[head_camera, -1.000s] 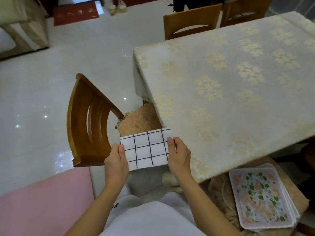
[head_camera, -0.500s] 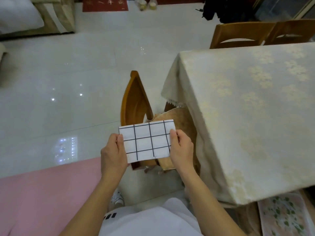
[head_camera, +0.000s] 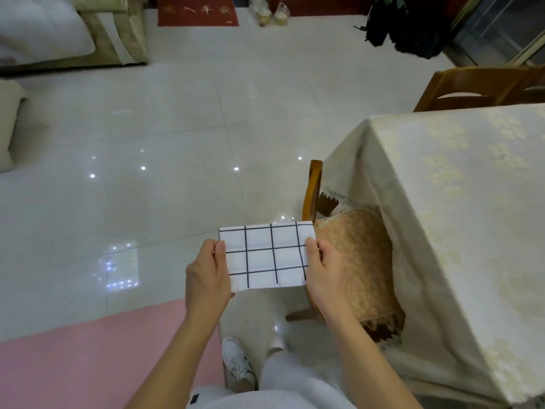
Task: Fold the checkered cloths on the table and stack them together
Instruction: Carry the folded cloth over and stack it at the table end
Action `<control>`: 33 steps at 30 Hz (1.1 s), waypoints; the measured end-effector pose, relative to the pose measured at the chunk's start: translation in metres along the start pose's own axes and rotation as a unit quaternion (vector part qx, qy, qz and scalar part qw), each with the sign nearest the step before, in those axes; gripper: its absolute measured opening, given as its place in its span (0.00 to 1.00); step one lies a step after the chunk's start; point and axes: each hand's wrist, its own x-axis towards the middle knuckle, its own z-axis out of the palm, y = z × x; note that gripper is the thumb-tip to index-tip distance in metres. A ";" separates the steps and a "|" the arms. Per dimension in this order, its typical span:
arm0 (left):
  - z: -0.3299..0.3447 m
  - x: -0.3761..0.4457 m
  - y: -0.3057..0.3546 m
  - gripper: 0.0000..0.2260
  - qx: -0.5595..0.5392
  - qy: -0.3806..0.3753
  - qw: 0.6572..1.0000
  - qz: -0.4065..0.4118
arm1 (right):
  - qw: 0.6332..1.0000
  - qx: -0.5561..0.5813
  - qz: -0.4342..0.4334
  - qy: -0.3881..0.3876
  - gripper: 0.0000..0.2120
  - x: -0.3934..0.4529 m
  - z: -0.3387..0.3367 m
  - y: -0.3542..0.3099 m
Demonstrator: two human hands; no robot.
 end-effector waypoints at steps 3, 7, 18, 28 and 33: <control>-0.013 0.021 0.002 0.16 0.004 0.000 1.000 -0.001 | 1.000 0.003 -0.003 -0.009 0.19 0.011 0.020 -0.009; -0.028 0.055 0.004 0.14 0.014 0.009 1.000 -0.013 | 1.000 -0.003 -0.008 -0.014 0.20 0.034 0.051 -0.021; -0.013 0.233 0.048 0.13 0.046 0.006 0.999 -0.009 | 1.000 0.011 0.001 0.002 0.21 0.193 0.124 -0.072; 0.022 0.393 0.132 0.13 0.079 -0.037 0.996 0.021 | 0.997 0.050 0.048 0.019 0.21 0.345 0.147 -0.113; 0.047 0.441 0.159 0.13 0.082 -0.076 0.993 0.048 | 0.996 0.042 0.052 0.063 0.21 0.390 0.143 -0.122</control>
